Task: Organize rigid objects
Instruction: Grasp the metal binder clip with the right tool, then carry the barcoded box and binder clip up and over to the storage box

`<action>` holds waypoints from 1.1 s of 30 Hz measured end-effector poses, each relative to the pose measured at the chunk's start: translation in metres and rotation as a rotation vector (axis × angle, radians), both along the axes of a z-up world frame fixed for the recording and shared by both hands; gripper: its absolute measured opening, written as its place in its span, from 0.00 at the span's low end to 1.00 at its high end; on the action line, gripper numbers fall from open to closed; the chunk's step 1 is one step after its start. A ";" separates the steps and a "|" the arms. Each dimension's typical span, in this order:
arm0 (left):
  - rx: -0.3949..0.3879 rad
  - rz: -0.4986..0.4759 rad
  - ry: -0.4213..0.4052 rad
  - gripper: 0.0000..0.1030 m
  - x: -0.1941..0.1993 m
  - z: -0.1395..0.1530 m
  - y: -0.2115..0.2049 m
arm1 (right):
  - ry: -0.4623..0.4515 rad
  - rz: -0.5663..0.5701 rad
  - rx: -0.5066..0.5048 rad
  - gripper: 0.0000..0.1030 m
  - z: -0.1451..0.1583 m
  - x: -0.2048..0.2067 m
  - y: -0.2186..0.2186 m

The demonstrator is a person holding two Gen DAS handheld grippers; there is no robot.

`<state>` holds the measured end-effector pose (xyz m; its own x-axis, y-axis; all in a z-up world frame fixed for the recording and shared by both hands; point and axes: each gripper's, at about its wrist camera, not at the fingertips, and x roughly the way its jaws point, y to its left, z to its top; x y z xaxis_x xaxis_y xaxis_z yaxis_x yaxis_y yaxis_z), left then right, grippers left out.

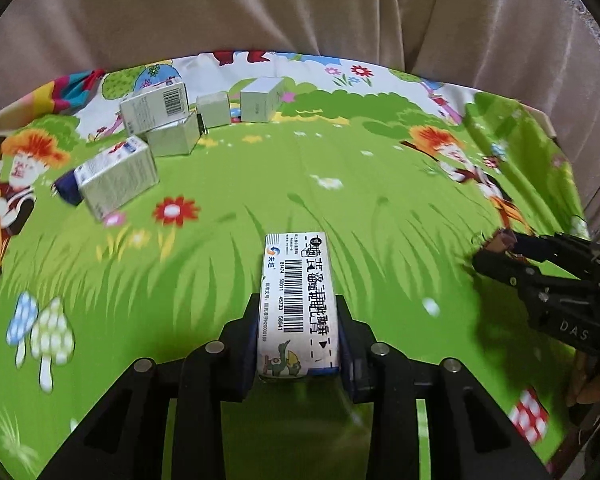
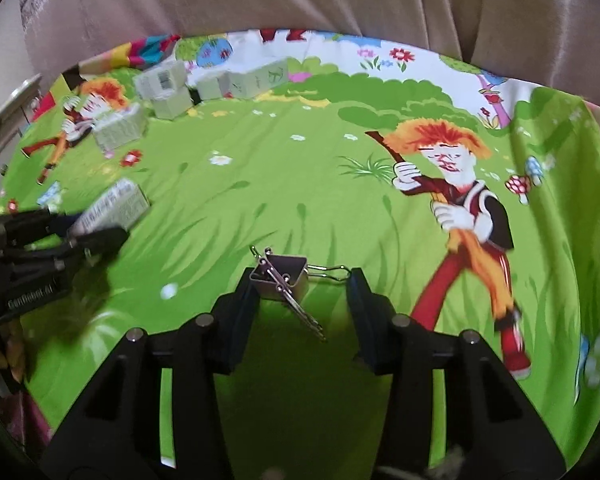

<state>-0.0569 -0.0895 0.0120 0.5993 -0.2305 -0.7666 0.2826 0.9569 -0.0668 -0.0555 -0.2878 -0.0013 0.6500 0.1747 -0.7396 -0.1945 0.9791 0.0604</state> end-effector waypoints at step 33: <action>-0.082 0.251 -0.768 0.33 -0.197 0.171 0.091 | -1.051 0.041 -0.133 0.48 0.195 -0.233 0.112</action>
<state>-0.2543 0.0013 0.1827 0.9927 -0.0567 -0.1068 0.0555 0.9984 -0.0143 -0.2888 -0.1761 0.1939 0.9696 0.1701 0.1756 -0.1199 0.9568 -0.2648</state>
